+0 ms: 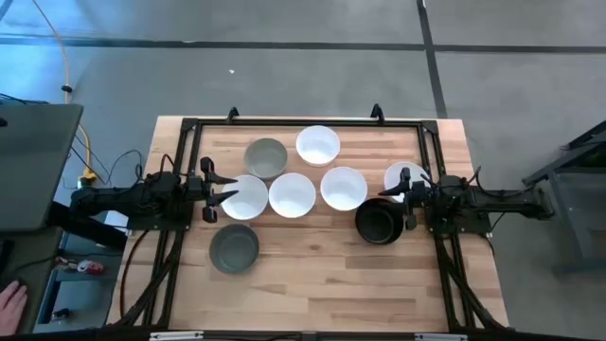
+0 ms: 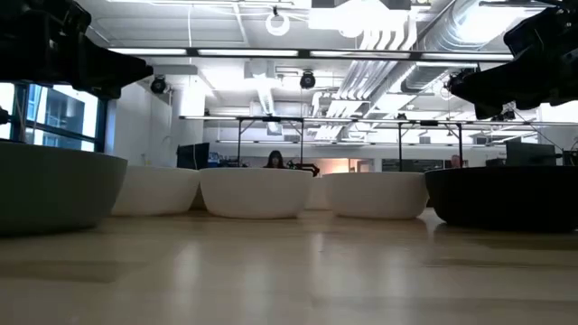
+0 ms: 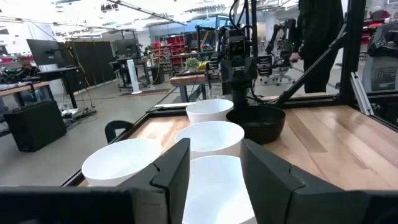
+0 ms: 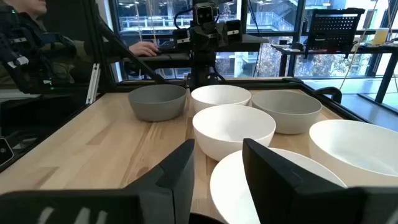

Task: Nest bowls inside each other

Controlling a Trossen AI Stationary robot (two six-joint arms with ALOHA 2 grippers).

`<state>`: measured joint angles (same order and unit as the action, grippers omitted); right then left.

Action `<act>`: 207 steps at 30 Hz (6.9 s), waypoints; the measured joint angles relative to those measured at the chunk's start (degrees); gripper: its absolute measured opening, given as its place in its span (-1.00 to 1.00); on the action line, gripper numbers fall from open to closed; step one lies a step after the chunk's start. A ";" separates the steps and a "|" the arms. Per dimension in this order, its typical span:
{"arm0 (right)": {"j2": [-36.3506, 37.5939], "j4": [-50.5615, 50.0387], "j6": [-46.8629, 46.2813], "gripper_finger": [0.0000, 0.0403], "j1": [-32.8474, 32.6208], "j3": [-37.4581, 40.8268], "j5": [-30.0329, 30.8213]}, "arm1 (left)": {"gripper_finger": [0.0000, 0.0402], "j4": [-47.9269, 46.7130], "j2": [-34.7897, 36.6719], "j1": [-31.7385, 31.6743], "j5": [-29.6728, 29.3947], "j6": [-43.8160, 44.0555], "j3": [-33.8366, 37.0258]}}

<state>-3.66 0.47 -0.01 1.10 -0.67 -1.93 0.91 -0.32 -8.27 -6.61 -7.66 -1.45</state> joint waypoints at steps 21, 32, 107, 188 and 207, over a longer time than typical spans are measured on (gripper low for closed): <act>0.00 -0.01 0.00 -0.38 0.00 0.00 0.01 | -0.36 0.00 0.00 -0.71 -0.04 0.00 -0.01; 0.00 -0.02 0.00 -0.38 0.00 0.00 -0.01 | -0.36 0.00 0.00 -0.70 -0.04 0.00 0.00; 0.00 3.55 -5.11 -0.38 0.00 0.04 0.21 | -0.36 -2.13 -0.02 -0.70 4.92 13.51 -0.02; -83.16 -57.20 6.09 -0.38 43.30 -84.78 -18.21 | -0.36 -2.21 -0.04 -0.68 5.95 11.98 -0.02; -97.52 -46.99 -11.95 -0.38 44.46 -84.83 -17.76 | -0.36 -1.99 -0.04 -0.68 5.95 12.00 -0.02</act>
<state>-101.18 -46.52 -11.96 45.56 -85.49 -19.68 -1.08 -0.36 -8.95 -0.67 4.34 -1.48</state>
